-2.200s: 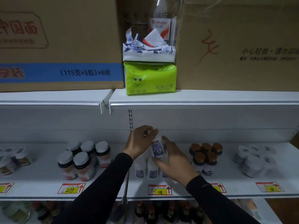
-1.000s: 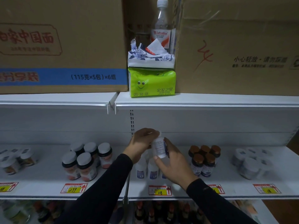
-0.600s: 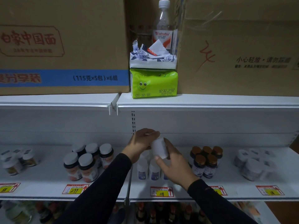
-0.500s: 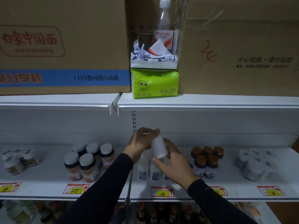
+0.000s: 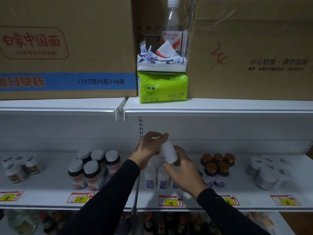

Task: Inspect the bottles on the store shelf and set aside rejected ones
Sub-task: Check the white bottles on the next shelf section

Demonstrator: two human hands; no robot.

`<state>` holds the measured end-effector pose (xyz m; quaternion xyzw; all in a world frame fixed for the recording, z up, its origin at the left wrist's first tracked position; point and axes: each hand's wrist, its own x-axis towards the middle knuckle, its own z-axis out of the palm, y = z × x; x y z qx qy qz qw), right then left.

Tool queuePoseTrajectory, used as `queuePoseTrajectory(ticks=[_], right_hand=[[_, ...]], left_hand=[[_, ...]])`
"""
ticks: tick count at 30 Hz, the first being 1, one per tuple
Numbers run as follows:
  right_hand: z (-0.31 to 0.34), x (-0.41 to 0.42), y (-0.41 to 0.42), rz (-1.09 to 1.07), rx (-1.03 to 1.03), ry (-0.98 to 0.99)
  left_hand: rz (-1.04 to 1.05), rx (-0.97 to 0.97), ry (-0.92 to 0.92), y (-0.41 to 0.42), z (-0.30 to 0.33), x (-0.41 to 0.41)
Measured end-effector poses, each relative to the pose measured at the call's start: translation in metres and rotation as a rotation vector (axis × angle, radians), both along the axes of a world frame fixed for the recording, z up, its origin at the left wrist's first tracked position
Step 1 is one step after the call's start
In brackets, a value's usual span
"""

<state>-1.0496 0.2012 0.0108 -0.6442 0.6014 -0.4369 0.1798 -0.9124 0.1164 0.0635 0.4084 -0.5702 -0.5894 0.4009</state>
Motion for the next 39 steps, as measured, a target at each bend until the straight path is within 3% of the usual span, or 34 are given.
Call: queuePoseTrajectory(ticks=[4, 9, 15, 22, 35, 39], right_hand=[[-0.0024, -0.0031, 0.0010, 0.042, 0.021, -0.026], [-0.0011, -0.0029, 0.0024, 0.017, 0.021, -0.046], [-0.0053, -0.0063, 0.0028, 0.021, 0.044, -0.118], [-0.0002, -0.0074, 0.0052, -0.018, 0.050, -0.063], [-0.0007, -0.0071, 0.0014, 0.022, 0.026, -0.074], [0.0003, -0.0073, 0.0016, 0.055, 0.032, -0.109]], left_hand=[[-0.083, 0.004, 0.024, -0.0012, -0.0008, 0.0019], [-0.002, 0.012, 0.018, -0.0002, -0.0025, -0.0006], [-0.057, 0.035, 0.020, -0.0005, -0.0010, 0.0007], [0.033, 0.067, 0.030, -0.0001, -0.0025, -0.0016], [-0.066, -0.004, -0.078, -0.0047, -0.0081, -0.0008], [0.004, -0.029, -0.265, -0.0046, -0.0080, -0.0036]])
